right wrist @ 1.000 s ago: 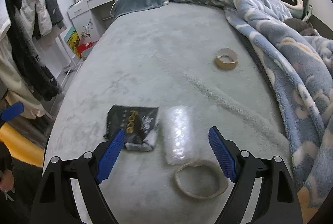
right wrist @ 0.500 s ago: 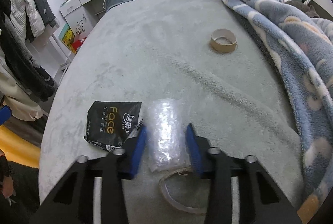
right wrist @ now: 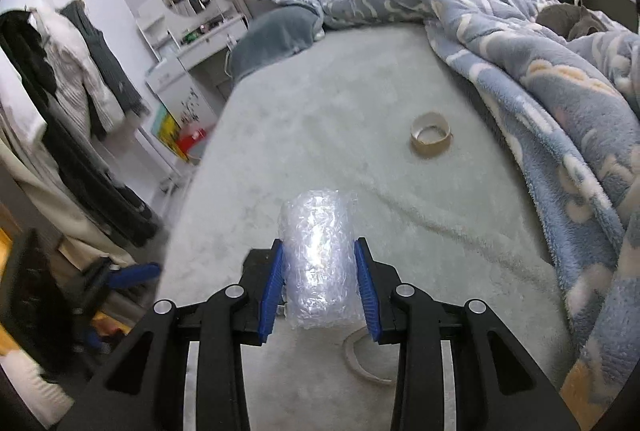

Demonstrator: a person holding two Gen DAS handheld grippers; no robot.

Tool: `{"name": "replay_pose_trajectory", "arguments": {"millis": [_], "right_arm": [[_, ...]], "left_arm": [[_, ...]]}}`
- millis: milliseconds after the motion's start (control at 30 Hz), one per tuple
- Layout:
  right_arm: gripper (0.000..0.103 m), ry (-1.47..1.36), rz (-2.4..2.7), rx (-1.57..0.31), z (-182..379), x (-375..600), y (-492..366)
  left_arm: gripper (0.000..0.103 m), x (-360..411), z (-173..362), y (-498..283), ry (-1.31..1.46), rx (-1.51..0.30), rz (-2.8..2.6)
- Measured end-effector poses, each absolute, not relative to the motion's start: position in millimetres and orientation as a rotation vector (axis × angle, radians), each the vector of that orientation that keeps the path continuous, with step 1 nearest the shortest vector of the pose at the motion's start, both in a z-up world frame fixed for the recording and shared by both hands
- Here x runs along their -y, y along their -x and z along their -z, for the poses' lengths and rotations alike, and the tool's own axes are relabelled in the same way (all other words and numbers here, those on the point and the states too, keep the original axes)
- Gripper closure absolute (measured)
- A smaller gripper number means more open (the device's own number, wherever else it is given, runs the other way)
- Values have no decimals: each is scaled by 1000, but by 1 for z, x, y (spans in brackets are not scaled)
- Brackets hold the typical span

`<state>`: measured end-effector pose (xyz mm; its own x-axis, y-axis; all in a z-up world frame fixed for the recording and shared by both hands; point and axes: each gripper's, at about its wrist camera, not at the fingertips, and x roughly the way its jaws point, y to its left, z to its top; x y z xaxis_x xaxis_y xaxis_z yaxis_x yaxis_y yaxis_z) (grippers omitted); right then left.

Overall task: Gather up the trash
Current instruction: 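Grasp the black Face tissue pack with the left gripper while the right gripper holds the roll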

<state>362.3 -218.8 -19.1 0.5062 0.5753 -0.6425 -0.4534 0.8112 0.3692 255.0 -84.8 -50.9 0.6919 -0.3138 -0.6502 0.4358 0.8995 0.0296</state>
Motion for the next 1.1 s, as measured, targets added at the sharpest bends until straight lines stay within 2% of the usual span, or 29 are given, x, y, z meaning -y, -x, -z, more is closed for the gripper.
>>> {"name": "replay_pose_trajectory", "arguments": {"millis": [500, 767, 933, 1100], "right_arm": [[67, -231, -675, -881, 16, 241, -364], [67, -240, -657, -899, 25, 252, -367], [67, -232, -663, -902, 24, 252, -367], [67, -227, -661, -908, 25, 251, -367]], "left_arm": [[8, 129, 70, -329, -347, -780, 482], [8, 153, 86, -345, -484, -852, 559], [8, 148, 93, -353, -476, -880, 534], [19, 137, 101, -359, -380, -945, 538]]}}
